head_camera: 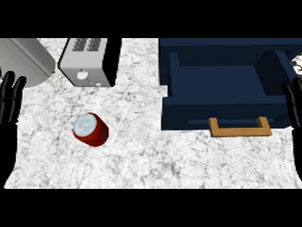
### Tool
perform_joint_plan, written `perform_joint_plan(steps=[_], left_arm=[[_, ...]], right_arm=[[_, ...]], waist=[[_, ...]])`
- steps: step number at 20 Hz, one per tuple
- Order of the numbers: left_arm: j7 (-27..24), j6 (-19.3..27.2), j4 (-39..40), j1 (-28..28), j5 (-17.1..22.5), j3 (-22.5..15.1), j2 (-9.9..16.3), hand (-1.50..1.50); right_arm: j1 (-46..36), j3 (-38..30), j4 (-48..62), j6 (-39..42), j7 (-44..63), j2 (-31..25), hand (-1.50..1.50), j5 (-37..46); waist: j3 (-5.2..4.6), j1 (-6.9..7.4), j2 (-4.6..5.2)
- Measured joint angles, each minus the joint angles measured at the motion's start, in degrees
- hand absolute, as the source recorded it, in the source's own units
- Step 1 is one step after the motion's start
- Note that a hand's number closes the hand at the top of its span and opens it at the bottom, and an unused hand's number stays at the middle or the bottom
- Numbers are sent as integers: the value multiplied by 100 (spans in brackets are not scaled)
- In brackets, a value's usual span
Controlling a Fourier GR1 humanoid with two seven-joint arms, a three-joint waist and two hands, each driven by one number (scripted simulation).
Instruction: Pick up the can, place it into the drawer and close the drawer
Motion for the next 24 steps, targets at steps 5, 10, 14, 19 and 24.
perform_joint_plan(steps=[5,10,14,19,24], left_arm=[[-205,-1006,232,-217,861,-309,221,-150],[598,-1808,519,-71,1441,-661,733,-150],[1166,-2104,467,57,1800,-670,980,-150],[1530,-2436,239,279,2159,-405,1140,-150],[1840,-2495,260,284,2425,-142,1082,-150]], right_arm=[[-68,32,55,-5,-119,16,-150,98],[68,-23,276,-140,592,12,-150,136],[275,-146,229,-143,973,-37,-150,70],[663,-168,29,-53,1014,16,-150,53],[868,-385,41,170,913,-49,-150,-87]], waist=[[2,21,34],[5,30,57],[9,64,43],[10,83,35],[10,85,35]])
